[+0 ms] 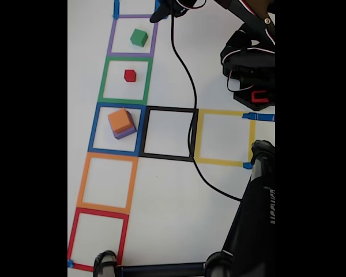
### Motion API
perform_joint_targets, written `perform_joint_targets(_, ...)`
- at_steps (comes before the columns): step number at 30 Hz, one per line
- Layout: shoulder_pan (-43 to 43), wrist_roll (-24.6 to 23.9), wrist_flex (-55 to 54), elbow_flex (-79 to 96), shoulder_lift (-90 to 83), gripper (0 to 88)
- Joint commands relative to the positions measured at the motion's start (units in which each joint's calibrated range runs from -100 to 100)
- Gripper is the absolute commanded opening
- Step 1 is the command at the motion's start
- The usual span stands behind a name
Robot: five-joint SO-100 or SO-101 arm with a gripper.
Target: Tower of hanoi
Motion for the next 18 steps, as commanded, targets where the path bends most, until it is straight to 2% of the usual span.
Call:
perform_joint_targets(1, -0.5, 0.0, -20.5, 9.3, 3.6, 26.8)
perform_joint_targets(5, 0.1, 0.0, -41.7, 17.6, 12.0, 27.4)
perform_joint_targets(11, 0.0, 0.0, -64.2, 22.8, 25.6, 27.3)
perform_joint_targets(18, -2.9, 0.0, -81.2, 23.3, 39.4, 27.3)
